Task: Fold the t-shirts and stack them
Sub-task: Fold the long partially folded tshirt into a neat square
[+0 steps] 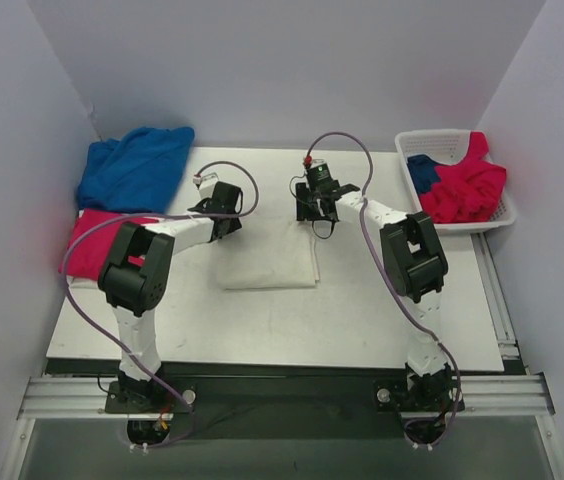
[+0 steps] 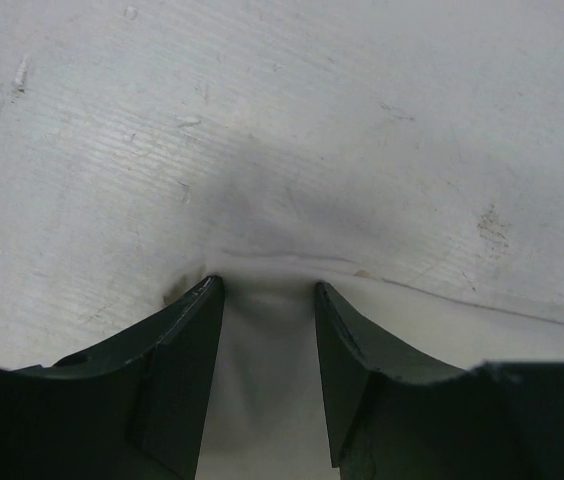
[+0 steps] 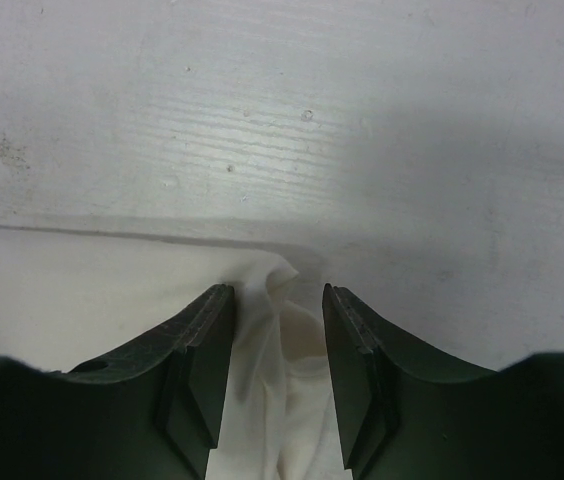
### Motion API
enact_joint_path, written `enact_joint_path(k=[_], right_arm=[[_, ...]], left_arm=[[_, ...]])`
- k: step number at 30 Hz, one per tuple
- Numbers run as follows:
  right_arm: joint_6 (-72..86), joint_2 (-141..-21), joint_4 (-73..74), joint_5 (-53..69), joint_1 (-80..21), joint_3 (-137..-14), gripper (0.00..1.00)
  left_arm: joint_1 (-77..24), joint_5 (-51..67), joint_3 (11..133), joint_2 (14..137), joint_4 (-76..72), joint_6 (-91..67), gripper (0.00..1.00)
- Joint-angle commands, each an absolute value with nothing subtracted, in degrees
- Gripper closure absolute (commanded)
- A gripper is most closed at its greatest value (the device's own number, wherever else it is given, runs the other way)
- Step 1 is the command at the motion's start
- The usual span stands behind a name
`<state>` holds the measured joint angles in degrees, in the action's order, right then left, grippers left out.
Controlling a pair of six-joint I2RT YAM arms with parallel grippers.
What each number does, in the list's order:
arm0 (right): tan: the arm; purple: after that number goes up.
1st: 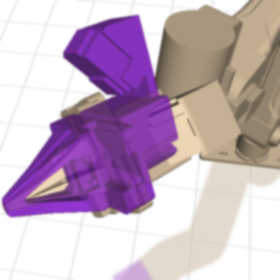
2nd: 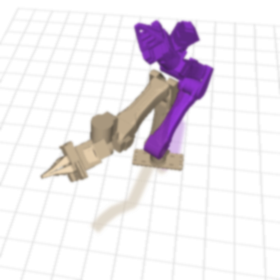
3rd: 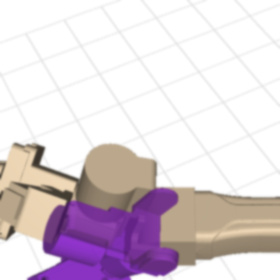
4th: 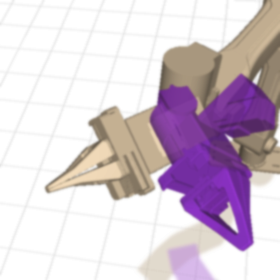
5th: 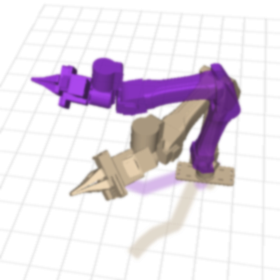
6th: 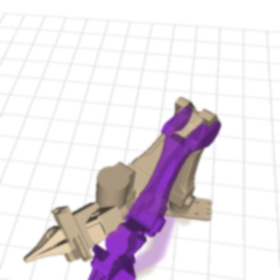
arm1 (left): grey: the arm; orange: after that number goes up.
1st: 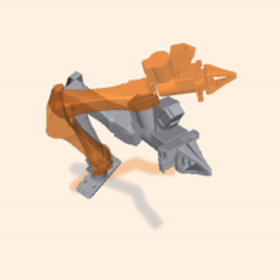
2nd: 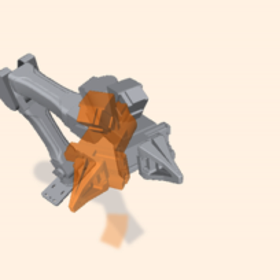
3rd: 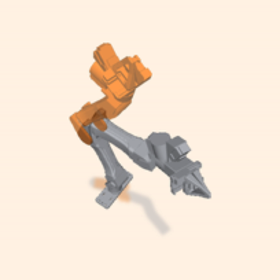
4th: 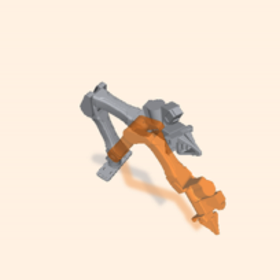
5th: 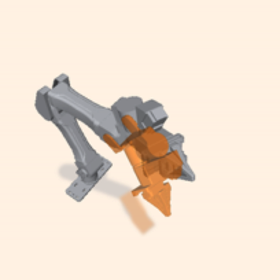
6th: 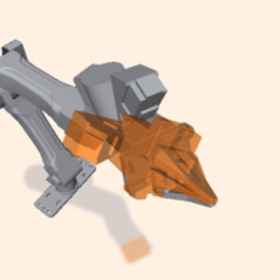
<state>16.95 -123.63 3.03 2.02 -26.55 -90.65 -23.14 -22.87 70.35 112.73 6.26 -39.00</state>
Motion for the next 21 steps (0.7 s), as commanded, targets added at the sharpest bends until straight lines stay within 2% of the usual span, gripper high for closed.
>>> enact_joint_path(k=[1, 7, 15, 21], right_arm=[[17.3, -122.9, 5.5, 2.3, -25.8, -90.7, 0.60], [18.0, -122.8, 6.5, 2.3, -25.4, -90.1, 0.60], [18.0, -117.3, 7.5, 0.3, -25.0, -87.1, 0.61], [19.5, -111.4, 7.6, -1.5, -24.8, -81.5, 0.60]], left_arm=[[-22.8, -31.0, 73.9, 115.8, 18.7, -40.9, 0.47], [-22.5, -35.6, 76.3, 115.9, 24.8, -42.0, 0.51], [-22.4, -30.5, 67.0, 97.7, 6.3, -32.3, 0.50], [-22.4, -29.8, 63.4, 86.7, 9.1, -31.7, 0.48]])
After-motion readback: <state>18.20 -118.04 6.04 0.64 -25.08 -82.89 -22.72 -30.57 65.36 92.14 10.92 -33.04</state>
